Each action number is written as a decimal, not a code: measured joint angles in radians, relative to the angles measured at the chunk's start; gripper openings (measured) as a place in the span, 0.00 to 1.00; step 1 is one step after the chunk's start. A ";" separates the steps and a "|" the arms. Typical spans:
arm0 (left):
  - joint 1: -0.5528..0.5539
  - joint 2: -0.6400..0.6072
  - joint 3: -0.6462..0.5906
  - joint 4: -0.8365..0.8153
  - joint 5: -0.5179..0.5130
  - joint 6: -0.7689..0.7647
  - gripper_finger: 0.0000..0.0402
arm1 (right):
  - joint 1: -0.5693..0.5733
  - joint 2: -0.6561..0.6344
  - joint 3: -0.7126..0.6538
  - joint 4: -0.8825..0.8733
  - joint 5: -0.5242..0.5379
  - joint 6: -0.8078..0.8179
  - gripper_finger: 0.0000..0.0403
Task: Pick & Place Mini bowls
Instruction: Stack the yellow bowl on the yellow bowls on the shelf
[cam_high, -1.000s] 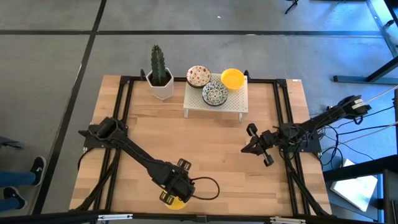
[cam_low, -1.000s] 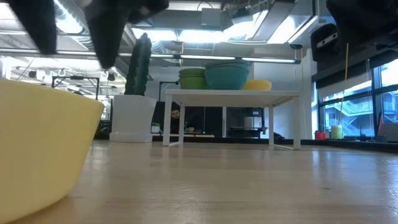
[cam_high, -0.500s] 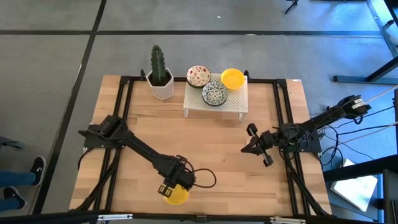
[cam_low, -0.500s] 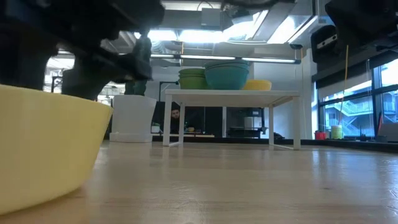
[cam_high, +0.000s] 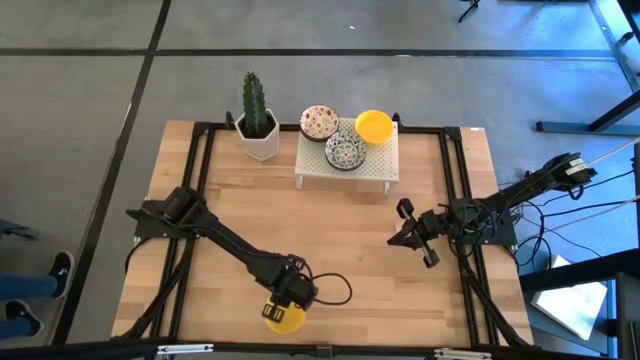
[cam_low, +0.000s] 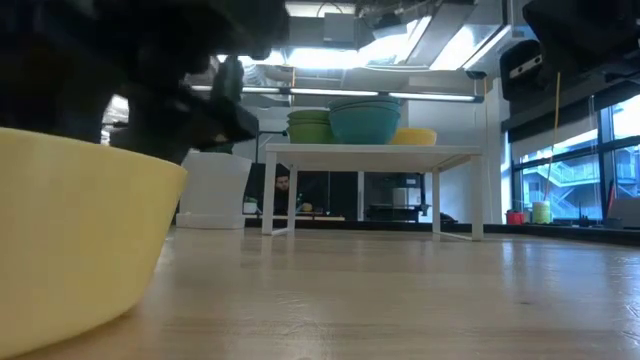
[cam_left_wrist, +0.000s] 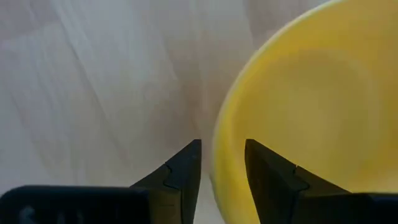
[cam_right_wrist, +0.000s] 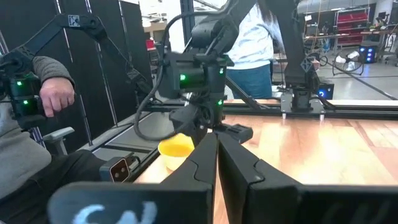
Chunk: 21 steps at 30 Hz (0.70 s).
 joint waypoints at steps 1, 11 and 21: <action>0.000 0.009 0.000 -0.001 -0.003 0.000 0.29 | 0.000 0.000 0.000 0.000 0.000 0.000 0.04; -0.019 0.006 0.063 -0.181 0.020 0.083 0.02 | 0.000 0.000 0.000 0.009 0.000 -0.012 0.04; 0.023 -0.330 0.172 -0.404 -0.057 0.050 0.01 | 0.000 0.000 0.000 0.015 0.053 -0.001 0.04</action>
